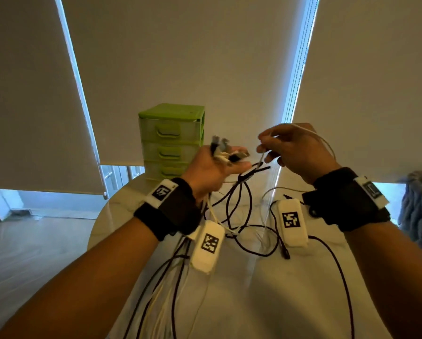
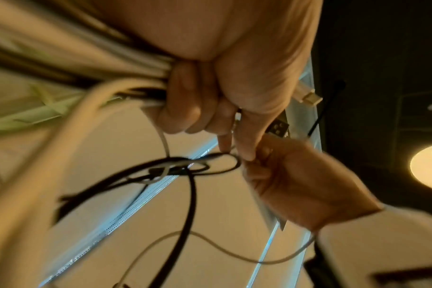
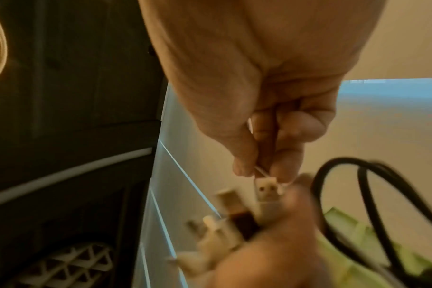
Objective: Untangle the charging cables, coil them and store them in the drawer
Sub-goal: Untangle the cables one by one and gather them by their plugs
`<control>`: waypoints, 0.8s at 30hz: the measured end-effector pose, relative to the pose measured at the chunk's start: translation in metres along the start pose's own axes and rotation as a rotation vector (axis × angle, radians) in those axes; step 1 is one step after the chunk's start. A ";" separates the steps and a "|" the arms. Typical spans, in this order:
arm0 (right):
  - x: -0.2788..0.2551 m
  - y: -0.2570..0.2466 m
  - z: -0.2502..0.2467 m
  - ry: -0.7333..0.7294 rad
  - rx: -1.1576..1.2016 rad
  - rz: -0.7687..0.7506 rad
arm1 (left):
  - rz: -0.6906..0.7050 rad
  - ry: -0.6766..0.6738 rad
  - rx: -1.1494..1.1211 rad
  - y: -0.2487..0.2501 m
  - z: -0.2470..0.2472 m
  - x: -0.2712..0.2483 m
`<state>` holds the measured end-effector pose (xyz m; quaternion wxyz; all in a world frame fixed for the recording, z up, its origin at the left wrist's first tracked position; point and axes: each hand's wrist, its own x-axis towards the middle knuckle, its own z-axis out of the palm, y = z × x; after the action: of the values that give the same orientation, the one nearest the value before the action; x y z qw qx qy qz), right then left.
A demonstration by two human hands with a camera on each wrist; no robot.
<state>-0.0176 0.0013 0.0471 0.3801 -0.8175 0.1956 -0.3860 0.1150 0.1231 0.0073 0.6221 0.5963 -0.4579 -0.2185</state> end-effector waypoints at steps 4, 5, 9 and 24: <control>-0.008 -0.028 0.007 -0.068 0.049 -0.083 | 0.043 0.030 0.065 0.001 0.014 -0.001; -0.009 -0.029 0.007 -0.065 0.051 -0.094 | 0.026 0.038 -0.002 0.004 0.012 -0.001; -0.013 -0.013 0.007 -0.162 -0.127 -0.023 | -0.147 -0.033 -0.290 0.007 -0.020 0.003; -0.020 0.032 0.036 -0.285 -0.169 0.048 | -0.161 0.252 -0.553 -0.026 -0.058 0.004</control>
<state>-0.0023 0.0104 -0.0020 0.3429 -0.8881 0.1912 -0.2390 0.1723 0.1465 -0.0079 0.7932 0.4611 -0.2518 -0.3078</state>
